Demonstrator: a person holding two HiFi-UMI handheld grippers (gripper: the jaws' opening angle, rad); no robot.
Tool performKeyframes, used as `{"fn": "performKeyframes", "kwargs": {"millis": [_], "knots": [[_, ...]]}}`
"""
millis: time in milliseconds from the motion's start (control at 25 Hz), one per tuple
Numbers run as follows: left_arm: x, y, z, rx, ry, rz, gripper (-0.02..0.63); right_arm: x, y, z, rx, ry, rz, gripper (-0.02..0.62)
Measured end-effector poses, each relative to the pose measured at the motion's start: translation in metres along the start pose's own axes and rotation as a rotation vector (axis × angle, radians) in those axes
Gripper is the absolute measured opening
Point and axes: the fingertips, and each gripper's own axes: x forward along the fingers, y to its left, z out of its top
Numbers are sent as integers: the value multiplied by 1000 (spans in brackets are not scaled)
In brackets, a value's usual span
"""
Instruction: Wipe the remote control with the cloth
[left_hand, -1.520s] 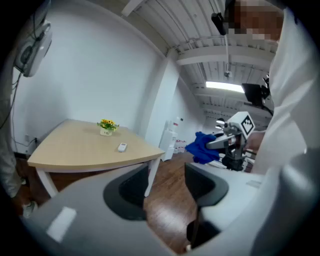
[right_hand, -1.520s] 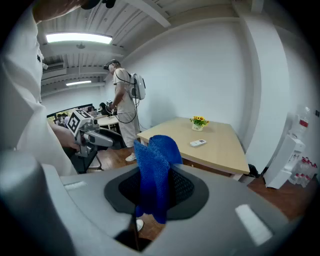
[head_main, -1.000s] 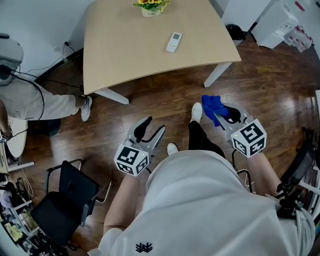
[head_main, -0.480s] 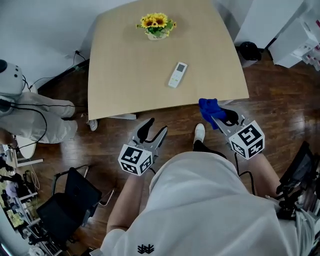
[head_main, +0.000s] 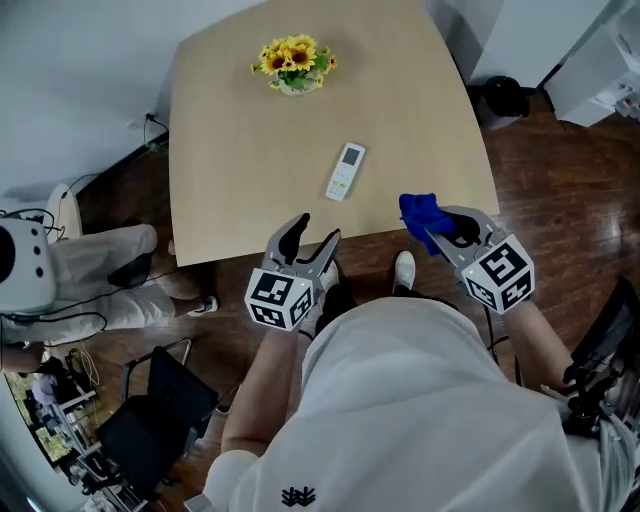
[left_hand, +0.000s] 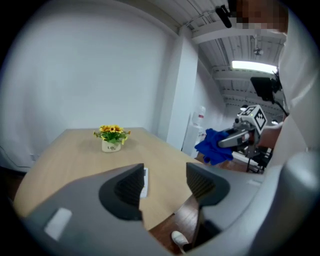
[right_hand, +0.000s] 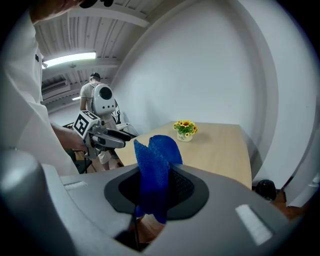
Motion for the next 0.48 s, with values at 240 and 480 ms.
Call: {"fn": "performKeyframes", "kwargs": {"millis": [240,480], "knots": [[51,23,-21,53,104,-21,315,1,-8,9,49,-26,-64,87],[107,62,-61,50,217,25,334,2,-8,7,59,5,-108,87]]}}
